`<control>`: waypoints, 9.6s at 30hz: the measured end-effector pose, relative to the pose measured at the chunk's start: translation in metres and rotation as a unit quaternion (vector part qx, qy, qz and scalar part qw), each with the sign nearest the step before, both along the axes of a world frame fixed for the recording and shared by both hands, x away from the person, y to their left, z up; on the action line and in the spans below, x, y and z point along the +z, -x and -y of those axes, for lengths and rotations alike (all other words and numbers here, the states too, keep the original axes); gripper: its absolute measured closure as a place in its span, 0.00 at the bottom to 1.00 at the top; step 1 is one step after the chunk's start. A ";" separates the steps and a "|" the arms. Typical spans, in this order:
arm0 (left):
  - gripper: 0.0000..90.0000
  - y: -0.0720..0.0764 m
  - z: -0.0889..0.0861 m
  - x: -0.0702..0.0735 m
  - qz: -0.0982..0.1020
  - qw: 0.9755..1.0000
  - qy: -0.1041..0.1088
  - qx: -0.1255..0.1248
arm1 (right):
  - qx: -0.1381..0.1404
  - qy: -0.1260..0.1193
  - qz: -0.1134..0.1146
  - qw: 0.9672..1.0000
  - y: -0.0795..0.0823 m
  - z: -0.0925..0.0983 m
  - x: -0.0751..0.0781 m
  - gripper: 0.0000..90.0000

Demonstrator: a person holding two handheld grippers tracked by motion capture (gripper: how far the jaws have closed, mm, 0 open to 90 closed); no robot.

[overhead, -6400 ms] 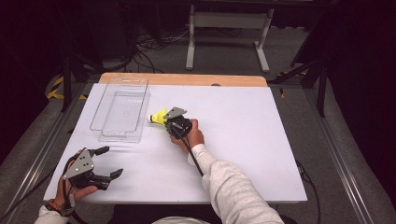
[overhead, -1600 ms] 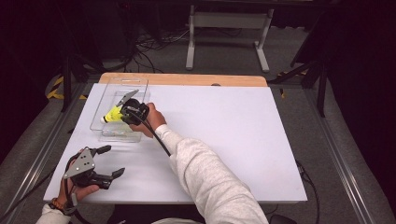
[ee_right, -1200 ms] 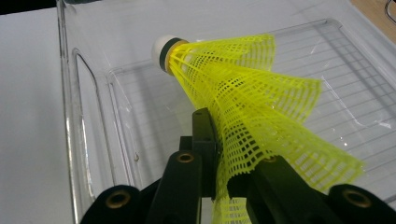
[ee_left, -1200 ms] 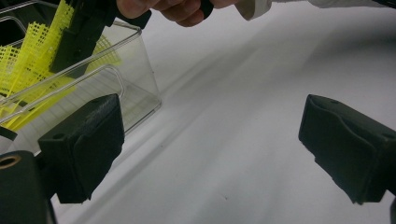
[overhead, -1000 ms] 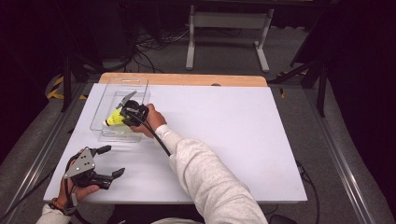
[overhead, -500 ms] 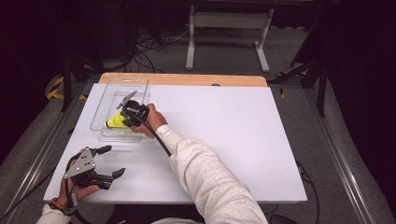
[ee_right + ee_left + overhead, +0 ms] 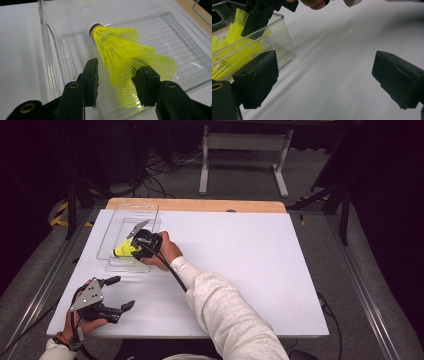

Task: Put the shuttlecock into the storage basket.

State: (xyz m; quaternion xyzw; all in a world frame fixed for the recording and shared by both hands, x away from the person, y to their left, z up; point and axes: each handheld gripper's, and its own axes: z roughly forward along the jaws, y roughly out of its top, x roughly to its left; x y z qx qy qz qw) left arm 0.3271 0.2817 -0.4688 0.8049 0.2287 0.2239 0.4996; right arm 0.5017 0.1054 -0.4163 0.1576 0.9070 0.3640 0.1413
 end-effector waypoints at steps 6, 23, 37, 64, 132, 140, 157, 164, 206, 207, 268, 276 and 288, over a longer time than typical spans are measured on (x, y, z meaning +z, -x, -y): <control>0.09 0.000 0.001 0.000 0.000 1.000 -0.004 -0.001 | -0.003 -0.013 0.005 1.000 0.003 0.009 0.004 0.60; 0.09 0.000 0.001 -0.001 -0.003 1.000 -0.005 0.001 | 0.002 -0.025 0.031 0.999 0.018 0.028 0.017 0.58; 0.09 0.000 0.001 -0.001 -0.004 1.000 -0.011 0.004 | -0.002 -0.030 0.041 0.999 0.027 0.048 0.024 0.56; 0.09 0.001 -0.001 -0.001 -0.003 1.000 -0.011 0.010 | -0.030 -0.045 0.083 0.995 0.036 0.088 0.036 0.44; 0.09 0.001 0.000 -0.002 -0.004 1.000 -0.014 0.011 | -0.109 -0.039 0.153 0.981 0.049 0.174 0.050 0.13; 0.09 0.001 0.000 -0.001 -0.002 1.000 -0.014 0.012 | -0.116 -0.039 0.156 0.980 0.053 0.183 0.054 0.10; 0.08 0.001 -0.001 -0.001 -0.002 1.000 -0.015 0.013 | -0.123 -0.023 0.178 0.976 0.063 0.195 0.056 0.10; 0.08 0.001 -0.001 -0.001 -0.003 1.000 -0.015 0.013 | -0.124 -0.017 0.181 0.976 0.068 0.202 0.054 0.10; 0.08 0.001 -0.001 -0.001 -0.002 1.000 -0.015 0.016 | -0.144 0.003 0.190 0.971 0.099 0.247 0.038 0.10; 0.08 0.001 -0.001 -0.001 -0.001 1.000 -0.014 0.016 | -0.144 0.003 0.190 0.971 0.099 0.247 0.038 0.10; 0.08 0.001 0.000 -0.002 -0.002 1.000 -0.020 0.018 | -0.167 0.007 0.170 0.971 0.129 0.304 -0.007 0.08; 0.08 0.001 0.000 -0.002 -0.002 1.000 -0.021 0.018 | -0.170 0.004 0.169 0.971 0.133 0.314 -0.016 0.08; 0.08 0.000 0.000 -0.002 -0.002 1.000 -0.021 0.019 | -0.176 -0.008 0.157 0.972 0.137 0.328 -0.034 0.08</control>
